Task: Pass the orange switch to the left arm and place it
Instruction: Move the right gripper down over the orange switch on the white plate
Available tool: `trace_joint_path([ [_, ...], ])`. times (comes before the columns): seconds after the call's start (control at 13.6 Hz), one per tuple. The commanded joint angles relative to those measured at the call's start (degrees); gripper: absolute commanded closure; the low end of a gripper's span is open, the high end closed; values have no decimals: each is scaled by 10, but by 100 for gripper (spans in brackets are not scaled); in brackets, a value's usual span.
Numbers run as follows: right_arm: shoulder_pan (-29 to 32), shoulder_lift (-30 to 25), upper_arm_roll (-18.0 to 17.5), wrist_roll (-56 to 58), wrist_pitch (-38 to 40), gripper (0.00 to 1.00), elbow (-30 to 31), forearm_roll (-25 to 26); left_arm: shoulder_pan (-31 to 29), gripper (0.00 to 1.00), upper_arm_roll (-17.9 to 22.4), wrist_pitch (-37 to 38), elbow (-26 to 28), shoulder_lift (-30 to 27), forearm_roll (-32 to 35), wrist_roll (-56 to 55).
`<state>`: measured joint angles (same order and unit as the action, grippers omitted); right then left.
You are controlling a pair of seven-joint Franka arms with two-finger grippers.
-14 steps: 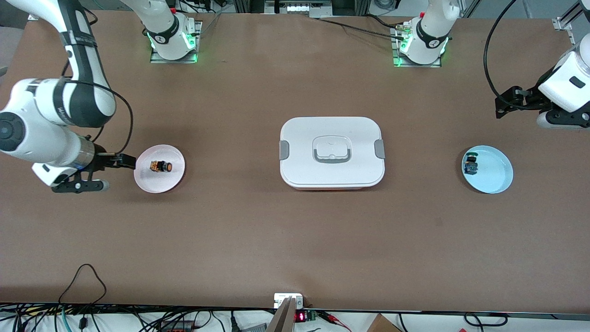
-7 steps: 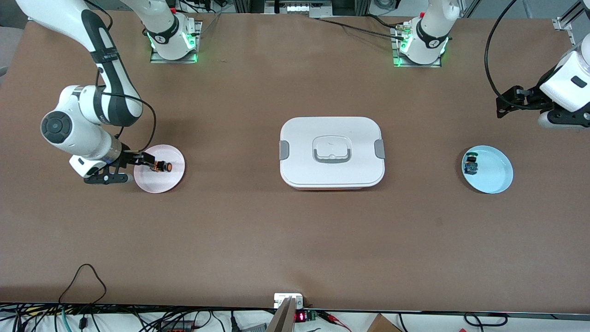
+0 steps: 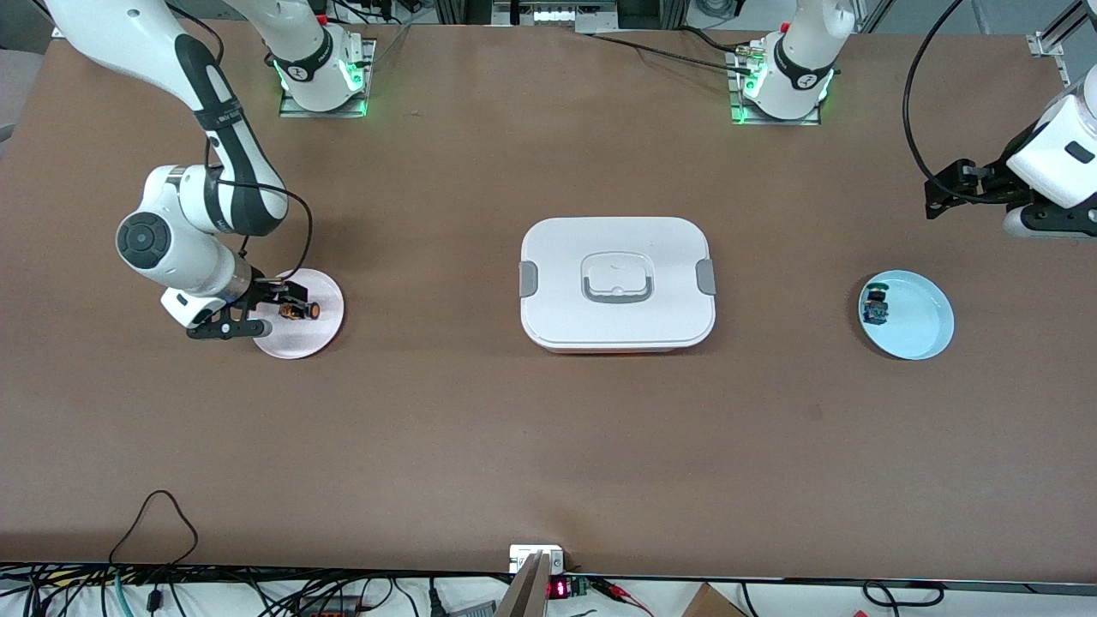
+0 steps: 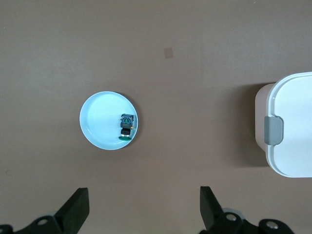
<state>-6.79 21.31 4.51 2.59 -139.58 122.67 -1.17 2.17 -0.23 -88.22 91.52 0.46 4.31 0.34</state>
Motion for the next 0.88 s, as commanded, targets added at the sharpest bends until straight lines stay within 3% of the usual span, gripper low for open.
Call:
trace_joint_path([
  [0.0,-1,7,-2,-2,-18,0,5,-7,1,0,0,10,-8,-5,-9,-4],
  [0.81,-14,33,-2,-5,-44,0,5,-31,0,0,0,11,-8,-5,-10,-4],
])
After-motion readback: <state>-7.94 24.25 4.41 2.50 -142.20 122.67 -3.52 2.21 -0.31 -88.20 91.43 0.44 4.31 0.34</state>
